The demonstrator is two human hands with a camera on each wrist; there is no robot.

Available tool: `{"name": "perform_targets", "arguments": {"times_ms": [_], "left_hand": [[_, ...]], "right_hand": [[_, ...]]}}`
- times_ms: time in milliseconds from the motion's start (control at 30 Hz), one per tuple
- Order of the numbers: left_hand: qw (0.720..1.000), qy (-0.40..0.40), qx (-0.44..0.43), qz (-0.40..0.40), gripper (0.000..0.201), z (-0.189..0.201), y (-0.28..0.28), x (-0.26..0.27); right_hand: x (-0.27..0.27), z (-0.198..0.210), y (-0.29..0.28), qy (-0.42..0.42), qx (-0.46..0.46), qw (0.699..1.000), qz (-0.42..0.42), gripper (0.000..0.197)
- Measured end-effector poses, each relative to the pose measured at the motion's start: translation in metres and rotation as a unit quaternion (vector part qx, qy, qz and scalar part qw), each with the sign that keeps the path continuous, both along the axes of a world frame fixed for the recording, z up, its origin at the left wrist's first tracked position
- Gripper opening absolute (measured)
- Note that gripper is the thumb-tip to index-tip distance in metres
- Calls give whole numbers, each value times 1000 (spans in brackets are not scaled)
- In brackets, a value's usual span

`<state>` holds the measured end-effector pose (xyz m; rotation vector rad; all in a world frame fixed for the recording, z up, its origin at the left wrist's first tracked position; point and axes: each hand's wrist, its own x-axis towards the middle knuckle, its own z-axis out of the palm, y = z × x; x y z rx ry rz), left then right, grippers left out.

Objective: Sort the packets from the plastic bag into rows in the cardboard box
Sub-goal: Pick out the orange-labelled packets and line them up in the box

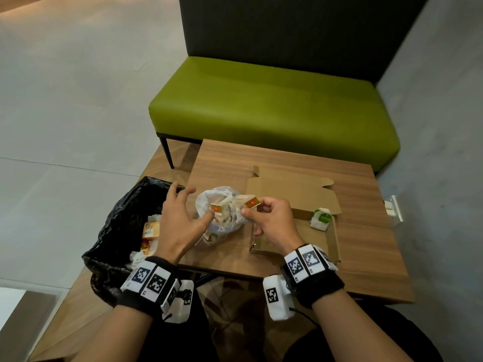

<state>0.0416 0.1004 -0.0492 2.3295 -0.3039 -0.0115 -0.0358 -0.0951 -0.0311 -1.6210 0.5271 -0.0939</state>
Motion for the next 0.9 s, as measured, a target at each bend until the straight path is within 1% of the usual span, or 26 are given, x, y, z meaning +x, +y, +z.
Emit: {"name": "perform_targets", "arguments": {"times_ms": [67, 133, 200, 267, 300, 333, 400, 433, 500, 567, 600, 633, 667, 700, 733, 800, 867, 900], "left_hand": [[998, -60, 0, 9, 55, 0, -1, -6], [994, -108, -6, -3, 47, 3, -3, -12], [988, -148, -5, -46, 42, 6, -8, -21], [979, -180, -7, -97, 33, 9, -14, -31], [978, -166, -22, -121, 28, 10, -19, -35], [981, -132, -43, -138, 26, 11, -23, -39], [984, -52, -70, -157, 32, 13, -32, -43], [983, -37, -63, -167, 34, 13, -35, -44], [979, -58, -37, -191, 33, 14, -39, -46], [977, -76, -22, -196, 31, 17, -40, -46], [978, -72, -28, -192, 25, 18, -41, -46], [980, -57, -46, -185, 13, 19, -42, -47], [980, -41, -68, -181, 5, 21, -42, -47], [982, -32, -82, -170, 17, 20, -43, -47], [982, -26, -93, -161, 24, 20, -43, -48], [983, -8, -106, -152, 27, 20, -42, -48], [982, -4, -110, -156, 26, 21, -41, -50], [981, 0, -113, -158, 26, 22, -41, -52]], "right_hand": [[-7, -5, -4, 13, 5, 1000, -15, 13], [-12, -9, -7, 18, 20, 999, -29, 15], [-16, -12, -8, 19, 23, 999, -33, 15], [-19, -14, -8, 19, 22, 999, -32, 15], [-20, -15, -9, 16, 26, 999, -32, 15], [-22, -14, -9, 12, 34, 999, -31, 16], [-26, -10, -8, -3, 55, 998, -18, 16], [-28, -7, -7, -12, 66, 998, -9, 17], [-31, -1, -6, -26, 84, 996, 4, 19], [-32, 1, -6, -33, 88, 996, 8, 19], [-32, 2, -6, -33, 85, 996, 10, 19], [-32, 3, -6, -34, 79, 996, 11, 18], [-32, 4, -5, -35, 72, 997, 14, 18], [-32, 4, -4, -38, 62, 997, 19, 16], [-33, 4, -4, -43, 50, 998, 26, 16], [-37, 6, -4, -57, 22, 998, 17, 19], [-41, 8, -8, -82, 12, 996, -26, 22], [-43, 9, -10, -97, 13, 994, -43, 20]]}}
